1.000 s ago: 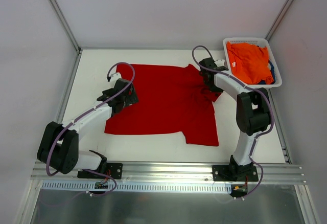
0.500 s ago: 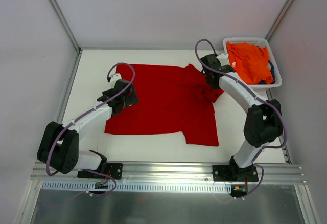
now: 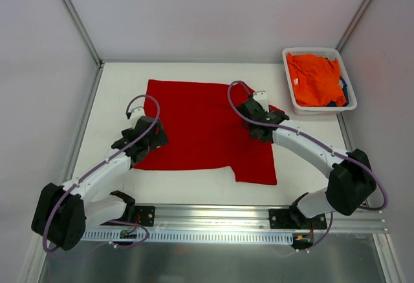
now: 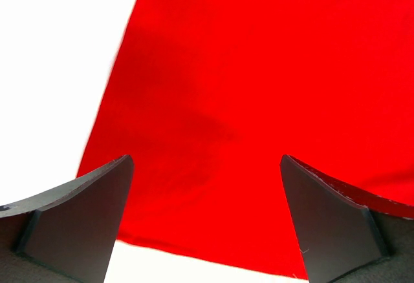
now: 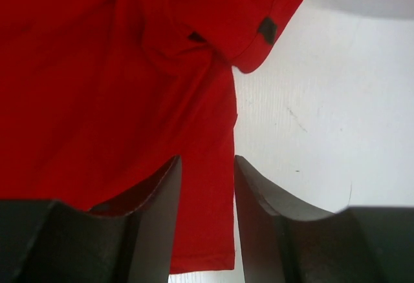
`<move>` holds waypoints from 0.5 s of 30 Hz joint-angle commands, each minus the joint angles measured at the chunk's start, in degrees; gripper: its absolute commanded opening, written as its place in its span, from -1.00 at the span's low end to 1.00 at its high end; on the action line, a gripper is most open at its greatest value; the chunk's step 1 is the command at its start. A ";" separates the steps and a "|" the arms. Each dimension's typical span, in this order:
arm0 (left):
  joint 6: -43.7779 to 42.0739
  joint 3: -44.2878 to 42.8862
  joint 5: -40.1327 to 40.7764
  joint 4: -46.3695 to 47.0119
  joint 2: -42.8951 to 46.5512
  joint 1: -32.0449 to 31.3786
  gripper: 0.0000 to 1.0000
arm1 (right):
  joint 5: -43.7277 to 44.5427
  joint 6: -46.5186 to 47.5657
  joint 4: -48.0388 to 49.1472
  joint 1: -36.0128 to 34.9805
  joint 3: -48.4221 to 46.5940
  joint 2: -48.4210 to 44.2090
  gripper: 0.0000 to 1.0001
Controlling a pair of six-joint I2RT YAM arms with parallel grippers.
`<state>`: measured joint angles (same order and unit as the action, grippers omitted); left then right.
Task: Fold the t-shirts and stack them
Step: Flatten the tshirt out
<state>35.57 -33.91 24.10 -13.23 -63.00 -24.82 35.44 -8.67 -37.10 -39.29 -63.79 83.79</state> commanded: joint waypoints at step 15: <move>17.86 8.16 5.52 -17.96 13.35 -0.49 0.97 | -2.48 -5.04 0.28 -3.87 9.03 -14.26 -0.17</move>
<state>48.18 -26.04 27.59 -26.04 -50.30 -24.82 33.52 -11.94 -36.73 -42.59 -55.13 72.38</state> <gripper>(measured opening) 0.983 0.414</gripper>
